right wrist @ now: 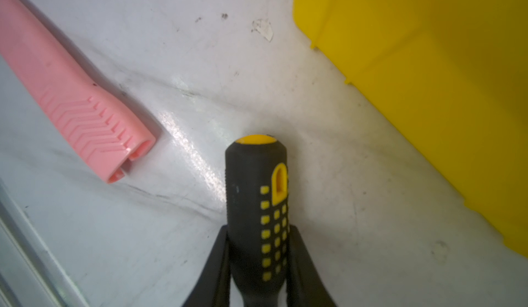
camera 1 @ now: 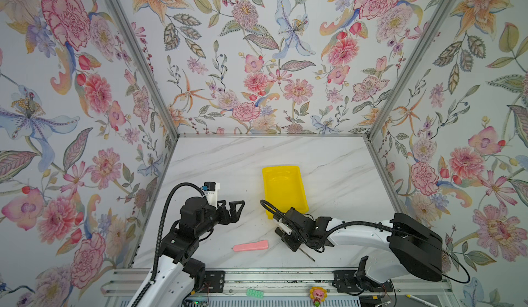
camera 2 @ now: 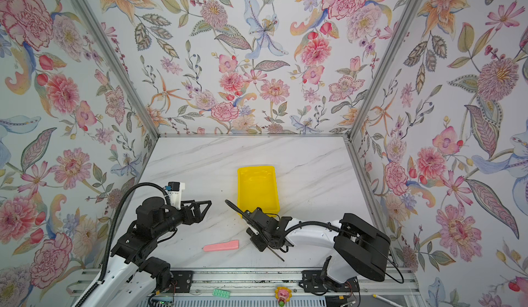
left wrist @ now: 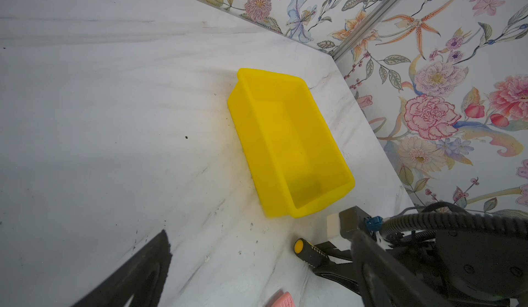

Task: Put the screwdriver in the bin
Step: Pick up the screwdriver from the bottom-center of the table, then place the screwdriver into the bin.

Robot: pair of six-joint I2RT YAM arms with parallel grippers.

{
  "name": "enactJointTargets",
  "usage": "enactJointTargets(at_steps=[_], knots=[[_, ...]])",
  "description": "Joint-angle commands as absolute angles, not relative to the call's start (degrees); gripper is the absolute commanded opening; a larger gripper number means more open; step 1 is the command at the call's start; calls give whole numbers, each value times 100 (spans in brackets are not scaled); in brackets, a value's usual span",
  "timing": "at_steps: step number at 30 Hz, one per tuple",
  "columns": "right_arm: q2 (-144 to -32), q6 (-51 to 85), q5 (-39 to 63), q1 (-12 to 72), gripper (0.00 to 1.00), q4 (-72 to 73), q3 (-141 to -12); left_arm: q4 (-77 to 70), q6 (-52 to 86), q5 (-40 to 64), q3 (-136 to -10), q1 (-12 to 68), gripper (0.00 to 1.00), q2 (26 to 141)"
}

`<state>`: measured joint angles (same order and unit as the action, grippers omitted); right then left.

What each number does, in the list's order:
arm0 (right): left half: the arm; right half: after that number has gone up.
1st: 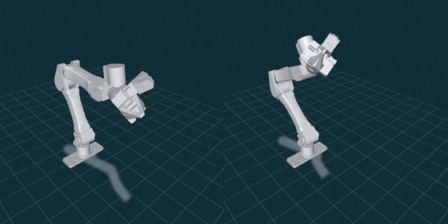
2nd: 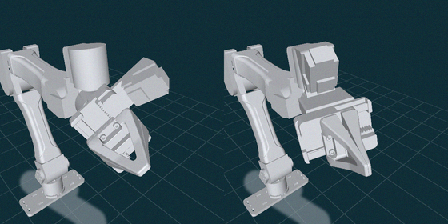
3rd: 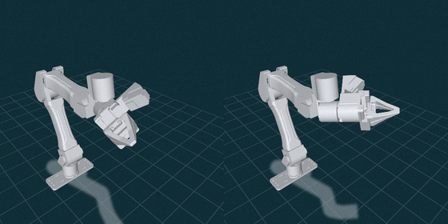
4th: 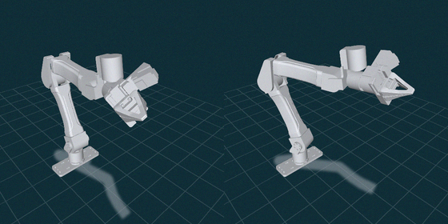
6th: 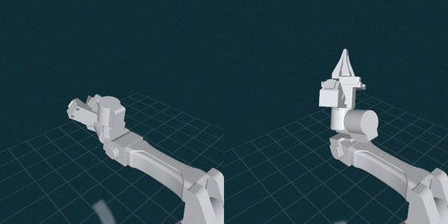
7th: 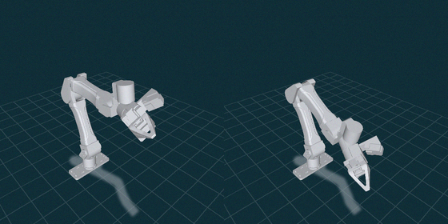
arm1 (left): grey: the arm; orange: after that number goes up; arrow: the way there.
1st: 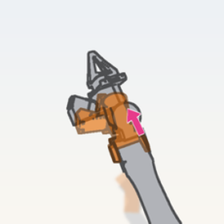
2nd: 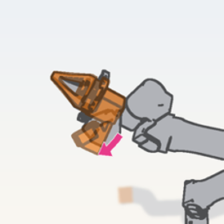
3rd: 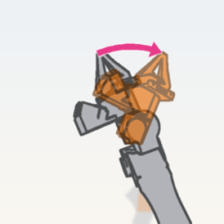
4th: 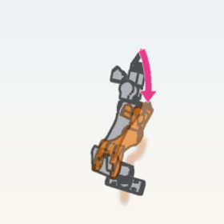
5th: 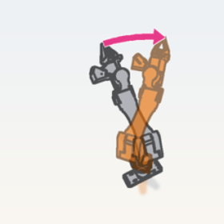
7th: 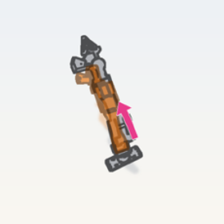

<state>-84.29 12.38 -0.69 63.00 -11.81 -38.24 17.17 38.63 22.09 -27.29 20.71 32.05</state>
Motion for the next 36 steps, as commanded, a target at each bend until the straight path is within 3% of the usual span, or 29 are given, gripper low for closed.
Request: enactJointTargets(at_steps=[1, 11, 15, 23, 29, 36], knots=[[-8127, 1222, -313, 6339, 3, -1490, -3898, 1538, 3892, 2144, -2586, 2120, 99, 3249], [-7199, 1121, -830, 6395, 0, -2873, -5096, 674, 3549, 1822, -2465, 2114, 99, 3351], [-7164, 1105, -635, 5778, 0, -3369, -5969, 379, 3464, 2040, -2506, 2117, 99, 3440], [-8463, 924, 4, 4000, 0, -3620, -7977, 301, 3423, 2399, -2918, 2126, 99, 3797], [-9671, 1382, -44, 3891, 0, -3807, -9105, 328, 3408, 2063, -3062, 2162, 99, 3938], [-10145, 1598, -24, 3972, 0, -3177, -8556, 195, 3407, 1967, -3164, 2229, 99, 4102]])
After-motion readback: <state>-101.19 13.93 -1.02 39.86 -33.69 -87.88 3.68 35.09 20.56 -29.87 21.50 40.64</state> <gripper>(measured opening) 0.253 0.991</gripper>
